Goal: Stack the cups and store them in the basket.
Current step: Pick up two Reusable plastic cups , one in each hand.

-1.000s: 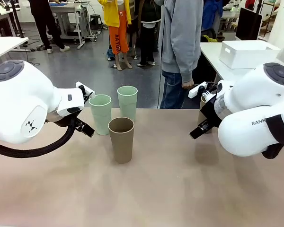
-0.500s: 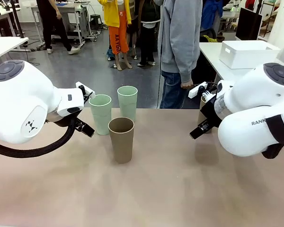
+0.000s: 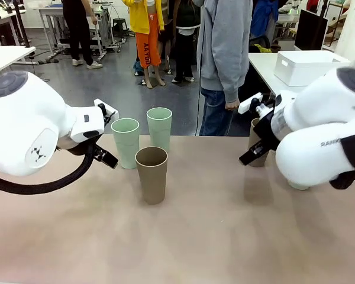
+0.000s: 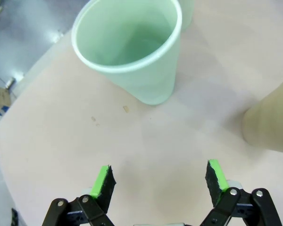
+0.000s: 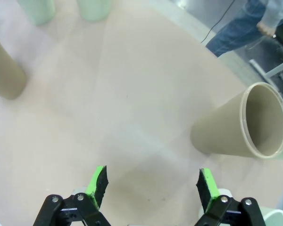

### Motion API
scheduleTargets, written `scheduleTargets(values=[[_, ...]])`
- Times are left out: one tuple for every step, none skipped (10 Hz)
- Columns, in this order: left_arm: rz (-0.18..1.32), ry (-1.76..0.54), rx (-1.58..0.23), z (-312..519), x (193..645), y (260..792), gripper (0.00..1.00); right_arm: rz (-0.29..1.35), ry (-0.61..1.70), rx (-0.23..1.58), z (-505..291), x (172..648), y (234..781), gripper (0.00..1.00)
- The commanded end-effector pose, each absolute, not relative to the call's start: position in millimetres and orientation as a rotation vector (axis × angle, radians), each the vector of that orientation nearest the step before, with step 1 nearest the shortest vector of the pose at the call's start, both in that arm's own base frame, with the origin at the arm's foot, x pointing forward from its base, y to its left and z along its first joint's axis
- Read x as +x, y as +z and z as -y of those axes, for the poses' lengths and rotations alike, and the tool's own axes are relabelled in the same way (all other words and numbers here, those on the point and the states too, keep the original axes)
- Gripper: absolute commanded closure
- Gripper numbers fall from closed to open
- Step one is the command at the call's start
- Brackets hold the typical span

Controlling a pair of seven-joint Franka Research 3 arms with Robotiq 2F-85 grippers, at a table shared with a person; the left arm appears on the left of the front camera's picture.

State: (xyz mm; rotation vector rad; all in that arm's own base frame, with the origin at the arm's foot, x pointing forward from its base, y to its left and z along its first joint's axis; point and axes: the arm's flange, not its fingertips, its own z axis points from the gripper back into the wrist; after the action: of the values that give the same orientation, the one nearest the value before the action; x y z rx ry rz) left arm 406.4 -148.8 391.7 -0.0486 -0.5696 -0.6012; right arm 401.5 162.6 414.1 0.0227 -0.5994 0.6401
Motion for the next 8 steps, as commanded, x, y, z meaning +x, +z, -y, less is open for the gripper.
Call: scheduleTargets(values=[[0.579,-0.630,-0.100,120.4,411.3,437.5,0.00,0.598,0.665,0.040,-147.9,400.1,467.3,0.00],[0.572,-0.674,-0.172,104.0,411.9,462.4,0.00,0.613,0.685,0.075,-133.2,398.1,496.8,0.00],[0.570,-0.726,-0.200,94.8,405.1,486.4,0.00,0.618,0.719,0.109,-114.0,394.4,518.2,0.00],[0.573,-0.782,-0.239,73.5,402.4,511.4,0.00,0.626,0.763,0.147,-89.6,390.7,535.1,0.00],[0.570,-0.854,-0.299,55.2,398.7,532.7,0.00,0.652,0.805,0.188,-58.0,383.5,544.6,0.00],[0.570,-0.935,-0.356,29.4,398.2,546.0,0.00,0.701,0.858,0.232,-19.8,372.0,549.5,0.00],[0.594,-1.004,-0.432,7.0,399.5,550.7,0.00,0.754,0.902,0.266,12.5,357.1,547.2,0.00],[0.629,-1.059,-0.507,-13.8,401.2,550.1,0.00,0.814,0.942,0.311,40.9,347.1,542.5,0.00]])
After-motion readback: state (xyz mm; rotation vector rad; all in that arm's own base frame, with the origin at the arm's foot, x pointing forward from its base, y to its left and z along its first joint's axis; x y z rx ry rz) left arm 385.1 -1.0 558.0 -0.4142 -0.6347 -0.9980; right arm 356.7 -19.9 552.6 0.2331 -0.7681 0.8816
